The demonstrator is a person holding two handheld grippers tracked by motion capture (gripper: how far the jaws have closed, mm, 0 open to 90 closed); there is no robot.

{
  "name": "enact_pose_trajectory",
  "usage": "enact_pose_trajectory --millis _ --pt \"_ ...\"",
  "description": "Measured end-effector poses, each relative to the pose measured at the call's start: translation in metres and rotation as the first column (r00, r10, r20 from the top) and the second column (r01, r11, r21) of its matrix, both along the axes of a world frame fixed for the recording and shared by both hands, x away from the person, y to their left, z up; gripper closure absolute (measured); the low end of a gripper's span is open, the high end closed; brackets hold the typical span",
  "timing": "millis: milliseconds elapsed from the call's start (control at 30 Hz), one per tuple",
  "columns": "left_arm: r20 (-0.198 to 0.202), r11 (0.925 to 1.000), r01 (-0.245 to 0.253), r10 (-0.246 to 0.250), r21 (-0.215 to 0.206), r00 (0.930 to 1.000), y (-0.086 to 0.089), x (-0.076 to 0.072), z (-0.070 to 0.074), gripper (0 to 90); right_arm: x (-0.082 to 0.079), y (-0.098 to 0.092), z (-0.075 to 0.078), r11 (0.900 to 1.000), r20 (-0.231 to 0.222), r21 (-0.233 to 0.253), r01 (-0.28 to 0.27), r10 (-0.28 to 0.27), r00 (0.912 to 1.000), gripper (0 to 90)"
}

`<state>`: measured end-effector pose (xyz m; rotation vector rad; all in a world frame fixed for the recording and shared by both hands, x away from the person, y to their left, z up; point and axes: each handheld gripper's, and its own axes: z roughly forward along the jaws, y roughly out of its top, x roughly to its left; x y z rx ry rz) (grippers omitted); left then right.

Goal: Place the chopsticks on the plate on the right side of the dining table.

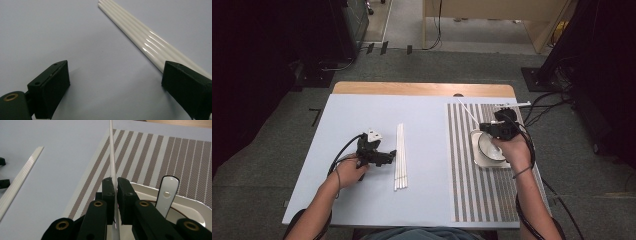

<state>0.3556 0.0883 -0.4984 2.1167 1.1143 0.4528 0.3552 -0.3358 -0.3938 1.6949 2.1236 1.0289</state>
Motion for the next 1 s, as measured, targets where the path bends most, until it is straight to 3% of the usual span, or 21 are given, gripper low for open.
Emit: enact_pose_trajectory --millis 1000 --pt "0.0 1.0 -0.001 0.001 -0.004 1.0 0.0 0.0 0.0 7.8 -0.009 -0.039 0.011 0.999 -0.003 0.016 0.049 -0.049 0.9988 85.2"
